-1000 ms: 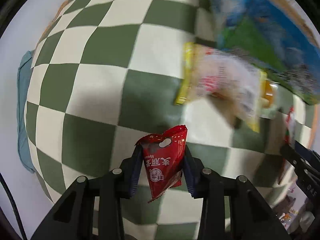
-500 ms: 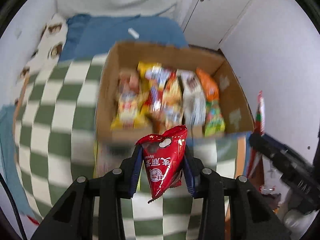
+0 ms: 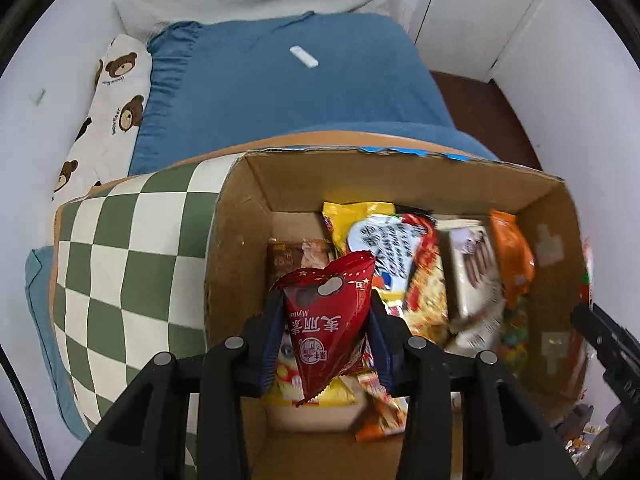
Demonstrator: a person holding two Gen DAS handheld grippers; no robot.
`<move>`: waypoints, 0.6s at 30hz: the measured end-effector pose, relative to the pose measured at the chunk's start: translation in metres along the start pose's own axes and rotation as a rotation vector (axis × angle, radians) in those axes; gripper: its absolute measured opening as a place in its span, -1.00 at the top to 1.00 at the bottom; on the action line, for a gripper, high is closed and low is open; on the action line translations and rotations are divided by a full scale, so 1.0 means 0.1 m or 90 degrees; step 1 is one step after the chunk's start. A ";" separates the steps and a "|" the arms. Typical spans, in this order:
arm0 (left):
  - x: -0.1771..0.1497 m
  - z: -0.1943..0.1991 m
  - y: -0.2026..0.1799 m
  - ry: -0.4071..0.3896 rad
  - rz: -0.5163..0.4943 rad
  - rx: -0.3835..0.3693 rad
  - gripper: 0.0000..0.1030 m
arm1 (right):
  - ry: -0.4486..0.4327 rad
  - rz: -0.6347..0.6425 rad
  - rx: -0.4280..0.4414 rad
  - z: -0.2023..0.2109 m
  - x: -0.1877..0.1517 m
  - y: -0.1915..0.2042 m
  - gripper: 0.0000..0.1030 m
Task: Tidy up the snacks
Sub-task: 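Carry both packs into the box and open both tools to release them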
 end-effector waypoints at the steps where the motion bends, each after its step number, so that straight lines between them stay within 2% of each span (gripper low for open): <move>1: 0.03 -0.07 -0.01 0.013 -0.003 0.001 0.27 | 0.006 -0.005 -0.006 -0.06 0.02 -0.04 -0.19; 2: 0.05 -0.12 -0.02 0.023 -0.005 0.004 0.25 | 0.015 -0.011 -0.015 -0.14 0.04 -0.07 -0.29; 3: 0.06 -0.18 -0.03 0.036 -0.004 0.007 0.16 | 0.023 -0.014 -0.024 -0.21 0.04 -0.10 -0.60; 4: 0.08 -0.21 -0.03 0.039 -0.002 0.005 0.03 | 0.028 -0.016 -0.037 -0.26 0.04 -0.11 -0.80; 6: 0.08 -0.27 -0.03 0.041 0.002 0.003 -0.75 | 0.035 -0.003 -0.047 -0.34 0.04 -0.08 -0.80; 7: 0.08 -0.28 -0.03 0.039 0.003 0.004 -0.81 | 0.038 0.003 -0.057 -0.36 0.03 -0.04 -0.83; 14: -0.06 -0.33 -0.04 0.050 0.009 -0.014 -0.81 | 0.062 0.030 -0.052 -0.47 -0.08 0.10 -0.87; 18: -0.19 -0.30 -0.04 0.047 0.010 -0.007 -0.81 | 0.075 0.048 -0.052 -0.50 -0.15 0.17 -0.87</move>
Point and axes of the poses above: each gripper's, at about its wrist camera, not at the fingertips, and z roughly against the way its jaws point, y to its left, x to its top, the point moved 1 cm from there along -z, roughly the way its jaws point, and after that the axes turned 12 degrees about x, right-handed, at the moved point
